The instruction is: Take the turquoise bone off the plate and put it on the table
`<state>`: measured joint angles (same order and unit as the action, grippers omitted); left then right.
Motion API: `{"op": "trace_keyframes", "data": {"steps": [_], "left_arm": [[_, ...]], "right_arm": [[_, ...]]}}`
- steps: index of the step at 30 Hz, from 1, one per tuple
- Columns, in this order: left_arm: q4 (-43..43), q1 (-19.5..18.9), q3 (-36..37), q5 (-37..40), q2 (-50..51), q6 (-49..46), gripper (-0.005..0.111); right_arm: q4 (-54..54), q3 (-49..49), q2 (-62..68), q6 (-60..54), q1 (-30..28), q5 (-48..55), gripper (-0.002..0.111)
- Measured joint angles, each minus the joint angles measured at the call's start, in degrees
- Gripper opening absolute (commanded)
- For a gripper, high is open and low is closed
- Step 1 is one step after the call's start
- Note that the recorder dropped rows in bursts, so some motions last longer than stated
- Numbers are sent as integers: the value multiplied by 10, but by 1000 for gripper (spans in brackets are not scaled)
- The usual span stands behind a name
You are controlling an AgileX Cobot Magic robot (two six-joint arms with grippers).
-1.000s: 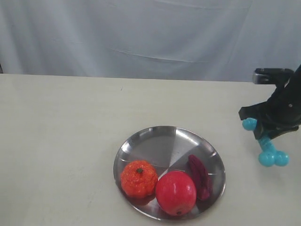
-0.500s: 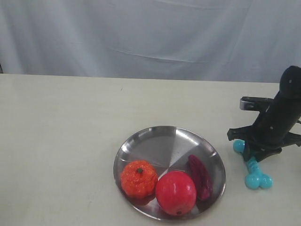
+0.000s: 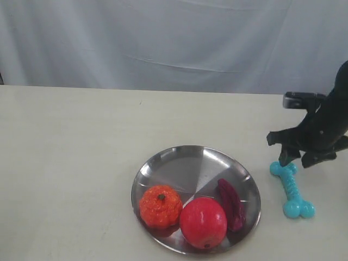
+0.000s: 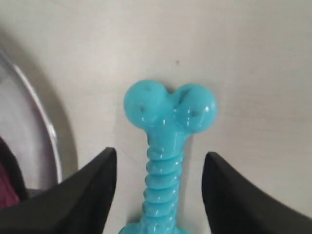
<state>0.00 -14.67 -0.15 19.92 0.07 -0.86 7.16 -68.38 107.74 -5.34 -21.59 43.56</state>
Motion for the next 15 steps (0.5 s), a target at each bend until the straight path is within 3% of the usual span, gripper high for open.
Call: {"op": "trace_keyframes", "data": {"steps": [7, 15], "left_arm": [[0, 0, 0, 0, 0, 0, 0], [0, 0, 0, 0, 0, 0, 0]], "right_arm": [[0, 0, -153, -16, 0, -2, 0], [0, 31, -383, -37, 0, -108, 0]]}}
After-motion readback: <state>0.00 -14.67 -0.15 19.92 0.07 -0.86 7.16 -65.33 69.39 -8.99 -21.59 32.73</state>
